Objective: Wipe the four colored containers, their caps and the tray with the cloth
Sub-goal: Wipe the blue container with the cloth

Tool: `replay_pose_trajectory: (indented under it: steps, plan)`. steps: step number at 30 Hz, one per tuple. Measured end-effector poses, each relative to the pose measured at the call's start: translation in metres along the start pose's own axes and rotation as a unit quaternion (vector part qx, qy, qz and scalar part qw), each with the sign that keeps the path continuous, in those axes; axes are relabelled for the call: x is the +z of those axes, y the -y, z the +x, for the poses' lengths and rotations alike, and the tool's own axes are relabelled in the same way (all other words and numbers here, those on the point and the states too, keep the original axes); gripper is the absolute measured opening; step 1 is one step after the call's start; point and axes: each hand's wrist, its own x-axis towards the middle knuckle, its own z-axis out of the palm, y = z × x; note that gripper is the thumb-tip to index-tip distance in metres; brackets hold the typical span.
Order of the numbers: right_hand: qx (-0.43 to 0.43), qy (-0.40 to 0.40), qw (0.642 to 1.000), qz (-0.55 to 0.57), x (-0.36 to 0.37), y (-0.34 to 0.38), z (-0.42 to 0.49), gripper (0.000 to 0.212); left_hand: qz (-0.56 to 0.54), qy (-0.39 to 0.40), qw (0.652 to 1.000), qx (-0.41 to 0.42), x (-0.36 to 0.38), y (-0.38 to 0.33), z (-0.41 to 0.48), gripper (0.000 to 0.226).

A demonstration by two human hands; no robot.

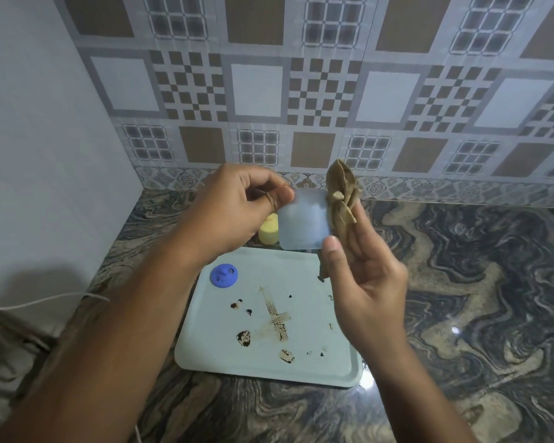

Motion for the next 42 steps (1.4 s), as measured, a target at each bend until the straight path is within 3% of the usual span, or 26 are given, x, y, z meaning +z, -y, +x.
replay_pose_trajectory:
  steps: [3, 8, 12, 16, 21, 26, 32, 34, 38, 42]
  plan:
    - [-0.015, 0.016, 0.999, -0.027, 0.002, -0.003, -0.001, 0.082, -0.014, -0.015, 1.000, -0.003, 0.005, 0.001, -0.001, 0.003]
    - [-0.048, -0.002, 0.990, -0.135, -0.002, -0.007, 0.004, 0.092, -0.046, 0.020, 0.999, 0.004, 0.006, -0.006, -0.003, 0.031]
    - [-0.022, -0.033, 0.996, -0.085, 0.003, -0.008, 0.003, 0.111, -0.059, 0.038, 0.997, -0.006, 0.007, -0.003, -0.004, 0.030]
    - [0.003, -0.010, 0.998, -0.066, -0.001, -0.003, 0.006, 0.099, -0.085, 0.064, 0.994, -0.029, 0.000, 0.000, -0.005, 0.027]
    - [0.011, -0.003, 0.997, -0.082, -0.001, -0.004, 0.004, 0.103, -0.059, 0.026, 0.998, -0.006, 0.009, 0.000, -0.007, 0.004]
    - [0.017, -0.008, 0.999, -0.040, -0.003, -0.004, 0.002, 0.087, -0.130, 0.063, 0.988, -0.057, 0.008, 0.000, -0.009, 0.027]
    - [-0.106, 0.002, 0.969, -0.222, -0.005, -0.012, 0.001, 0.098, -0.021, 0.060, 0.998, -0.005, 0.010, -0.008, -0.006, 0.006]
    - [-0.106, -0.006, 0.977, -0.185, -0.007, -0.012, -0.001, 0.098, -0.033, 0.065, 0.997, -0.001, 0.011, -0.011, -0.009, 0.014]
    - [0.014, -0.021, 1.000, 0.003, -0.008, -0.005, -0.001, 0.093, -0.117, 0.097, 0.987, -0.049, 0.003, 0.002, -0.010, 0.030]
    - [-0.005, 0.000, 1.000, -0.013, -0.007, -0.003, 0.000, 0.091, -0.166, 0.098, 0.979, -0.061, 0.003, 0.002, -0.009, 0.018]
